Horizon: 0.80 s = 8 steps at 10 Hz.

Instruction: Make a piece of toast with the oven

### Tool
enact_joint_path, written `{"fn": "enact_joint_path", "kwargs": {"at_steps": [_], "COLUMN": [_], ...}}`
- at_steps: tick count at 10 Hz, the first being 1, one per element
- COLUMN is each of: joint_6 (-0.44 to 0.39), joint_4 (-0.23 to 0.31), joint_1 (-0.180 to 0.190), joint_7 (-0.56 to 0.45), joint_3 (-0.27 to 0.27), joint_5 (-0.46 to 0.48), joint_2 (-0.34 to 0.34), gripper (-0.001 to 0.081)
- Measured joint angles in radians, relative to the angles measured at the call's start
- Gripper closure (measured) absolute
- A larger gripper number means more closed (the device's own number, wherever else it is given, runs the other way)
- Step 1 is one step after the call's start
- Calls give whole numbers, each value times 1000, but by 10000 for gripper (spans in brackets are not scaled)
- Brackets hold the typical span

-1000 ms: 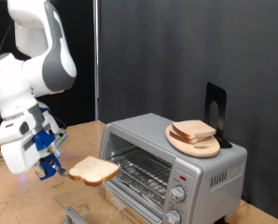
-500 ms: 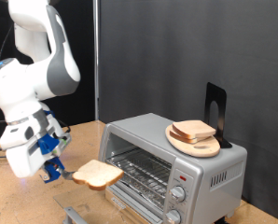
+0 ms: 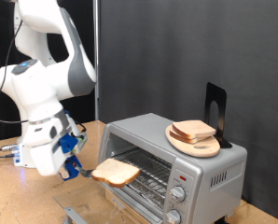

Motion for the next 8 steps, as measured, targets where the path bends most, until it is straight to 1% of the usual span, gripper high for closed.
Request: {"fn": "enact_joint_path", "kwargs": {"at_steps": [1, 3, 4, 6, 8], "joint_6": [1, 1, 1, 0, -4], "joint_4": [-7, -20, -25, -32, -37], "joint_1": [3, 3, 4, 4, 3], "joint_7": [36, 140, 179, 211, 219], "joint_3": [18, 52, 67, 85, 88], "joint_5": [-32, -130, -159, -184, -200], "joint_2": [-1, -4, -5, -8, -12], "gripper": [413, 413, 413, 413, 413]}}
